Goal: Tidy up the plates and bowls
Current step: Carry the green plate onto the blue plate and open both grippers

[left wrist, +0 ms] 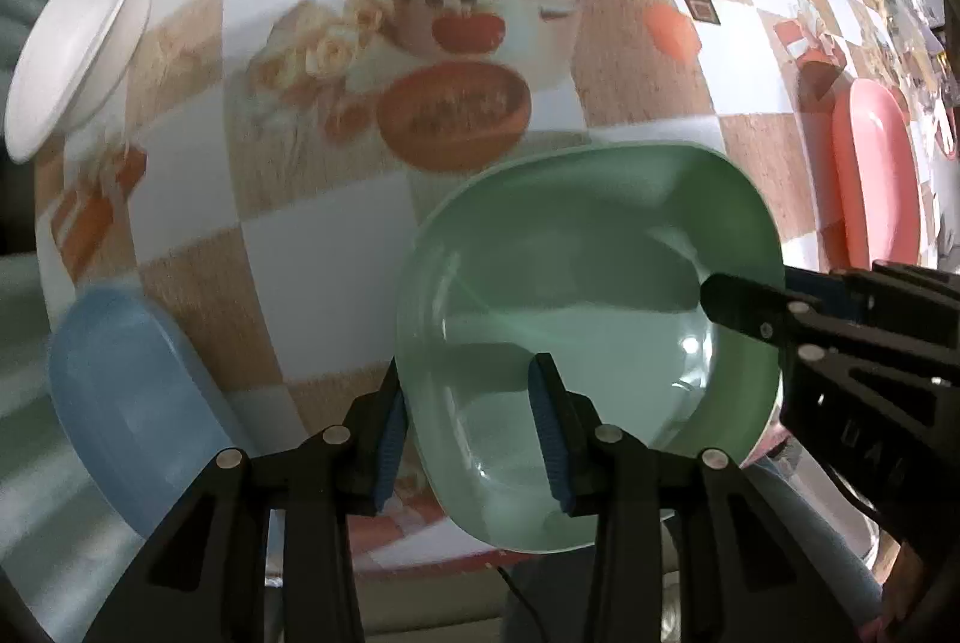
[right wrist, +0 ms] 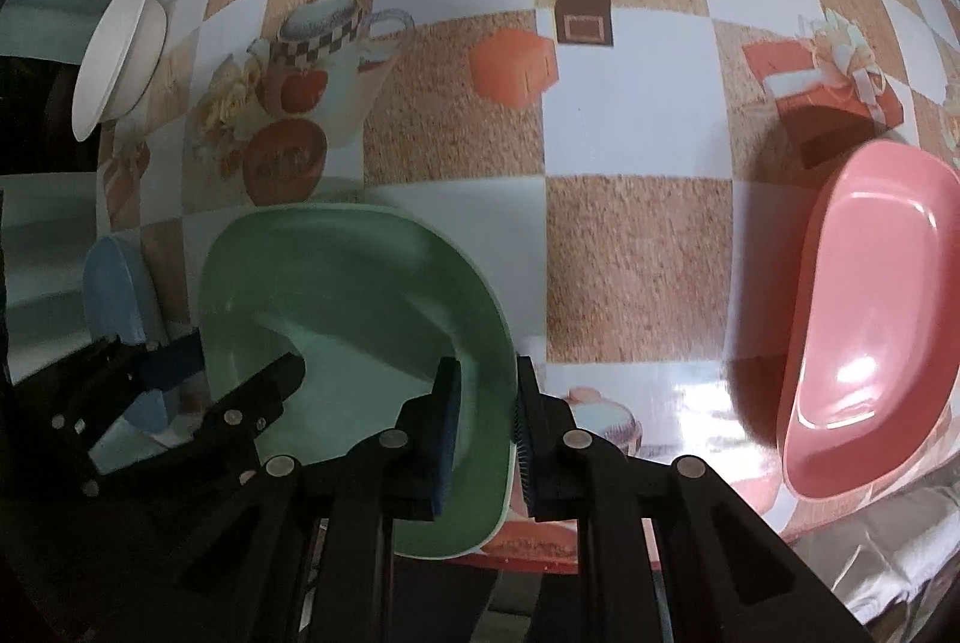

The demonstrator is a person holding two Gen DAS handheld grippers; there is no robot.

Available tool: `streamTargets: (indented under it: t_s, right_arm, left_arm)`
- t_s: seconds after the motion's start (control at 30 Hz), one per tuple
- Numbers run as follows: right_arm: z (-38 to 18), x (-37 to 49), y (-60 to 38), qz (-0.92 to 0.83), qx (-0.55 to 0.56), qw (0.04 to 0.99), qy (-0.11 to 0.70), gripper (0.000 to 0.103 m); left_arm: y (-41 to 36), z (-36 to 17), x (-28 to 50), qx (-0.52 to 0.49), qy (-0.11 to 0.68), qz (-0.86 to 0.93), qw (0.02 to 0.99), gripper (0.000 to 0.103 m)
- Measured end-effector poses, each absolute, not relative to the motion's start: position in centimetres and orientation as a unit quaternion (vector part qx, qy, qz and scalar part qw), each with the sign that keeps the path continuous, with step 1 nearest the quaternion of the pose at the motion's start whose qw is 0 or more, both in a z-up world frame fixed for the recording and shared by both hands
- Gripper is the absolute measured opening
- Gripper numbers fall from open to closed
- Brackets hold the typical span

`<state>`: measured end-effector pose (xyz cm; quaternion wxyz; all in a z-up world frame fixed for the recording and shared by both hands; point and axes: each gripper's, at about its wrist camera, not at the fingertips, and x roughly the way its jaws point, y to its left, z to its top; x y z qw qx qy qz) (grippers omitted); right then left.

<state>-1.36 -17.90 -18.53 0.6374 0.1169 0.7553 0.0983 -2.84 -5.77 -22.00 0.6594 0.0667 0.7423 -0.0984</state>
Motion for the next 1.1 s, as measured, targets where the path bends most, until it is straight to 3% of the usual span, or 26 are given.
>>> streamTargets:
  t_s: [0.33,0.67,1.1]
  right_arm:
    - [-15.9,-3.0,-14.8,0.120,0.078,0.640,0.755,0.020]
    - [-11.1,-3.4,-10.4,0.150,0.027,0.661,0.734,0.020]
    - [-6.8,-2.5,-0.7,0.226,-0.025,0.662,0.714,0.020]
  left_arm:
    - [-3.0,-21.0,-4.4,0.023,0.734,-0.068,0.676,0.042]
    - [-1.6,-16.4,-6.0,0.002,0.702,-0.032,0.712,0.042]
    - [8.3,-12.1,-6.9,-0.057,0.678,0.067,0.730,0.042]
